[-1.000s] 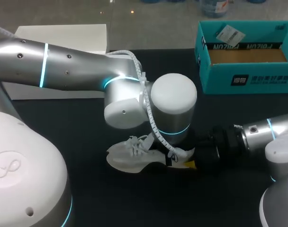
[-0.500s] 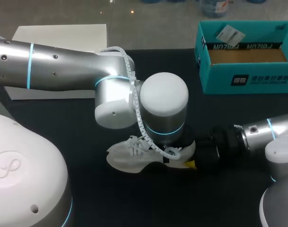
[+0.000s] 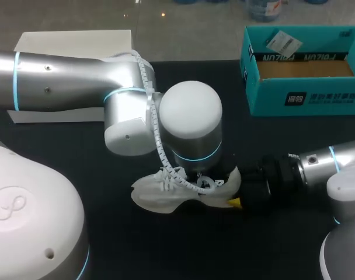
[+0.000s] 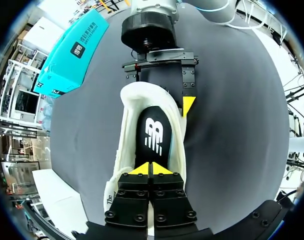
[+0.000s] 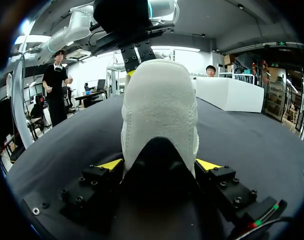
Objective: Take the shoe out of the shoebox, open the shoe tongue, remove and reinsert the insole, then place the shoe into the shoebox
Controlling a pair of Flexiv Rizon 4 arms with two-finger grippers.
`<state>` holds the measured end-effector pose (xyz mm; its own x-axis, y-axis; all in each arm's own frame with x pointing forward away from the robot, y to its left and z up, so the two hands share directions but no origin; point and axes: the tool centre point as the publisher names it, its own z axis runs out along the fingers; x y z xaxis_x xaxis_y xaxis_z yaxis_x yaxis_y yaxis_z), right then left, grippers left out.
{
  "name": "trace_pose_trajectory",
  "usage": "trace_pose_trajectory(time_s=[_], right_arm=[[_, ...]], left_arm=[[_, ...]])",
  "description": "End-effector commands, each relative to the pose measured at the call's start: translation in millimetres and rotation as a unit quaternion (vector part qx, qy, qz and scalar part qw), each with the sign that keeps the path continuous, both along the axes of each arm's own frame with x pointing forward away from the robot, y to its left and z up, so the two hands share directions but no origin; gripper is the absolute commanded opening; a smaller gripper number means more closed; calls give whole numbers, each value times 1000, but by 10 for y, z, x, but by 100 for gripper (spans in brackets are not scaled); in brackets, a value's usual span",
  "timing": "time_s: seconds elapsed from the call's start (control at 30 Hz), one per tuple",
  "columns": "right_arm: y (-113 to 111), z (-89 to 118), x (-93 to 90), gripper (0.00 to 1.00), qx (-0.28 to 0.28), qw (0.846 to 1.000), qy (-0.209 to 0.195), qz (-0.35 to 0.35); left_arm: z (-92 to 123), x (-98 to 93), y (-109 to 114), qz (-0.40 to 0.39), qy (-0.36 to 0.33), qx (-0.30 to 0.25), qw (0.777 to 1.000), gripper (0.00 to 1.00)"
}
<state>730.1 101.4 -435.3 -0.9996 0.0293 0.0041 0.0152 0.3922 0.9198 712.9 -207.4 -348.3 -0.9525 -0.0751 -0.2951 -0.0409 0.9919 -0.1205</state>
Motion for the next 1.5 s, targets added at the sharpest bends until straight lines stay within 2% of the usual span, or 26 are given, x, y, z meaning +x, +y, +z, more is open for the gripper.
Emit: trace_pose_trajectory(time_s=[0.03,0.17,0.47,0.83,0.87,0.97,1.13,1.5], right_arm=[[24,-69,-3,0,-2,1000,0,-1],[24,-69,-3,0,-2,1000,0,-1],[24,-69,-3,0,-2,1000,0,-1],[24,-69,-3,0,-2,1000,0,-1],[24,-69,-3,0,-2,1000,0,-1],[24,-69,-3,0,-2,1000,0,-1],[24,-69,-3,0,-2,1000,0,-1],[24,-69,-3,0,-2,1000,0,-1]], left_arm=[[7,12,42,-6,10,1,1000,0],[-74,14,-9,-6,22,11,1000,0],[-284,-37,-145,-58,60,51,995,0],[-322,-81,-158,-72,73,62,993,0],[-322,-81,-158,-70,73,61,993,9],[-321,-79,-153,-68,74,58,993,19],[-317,-80,-154,-71,74,57,993,29],[-418,-26,-199,-72,80,60,992,29]])
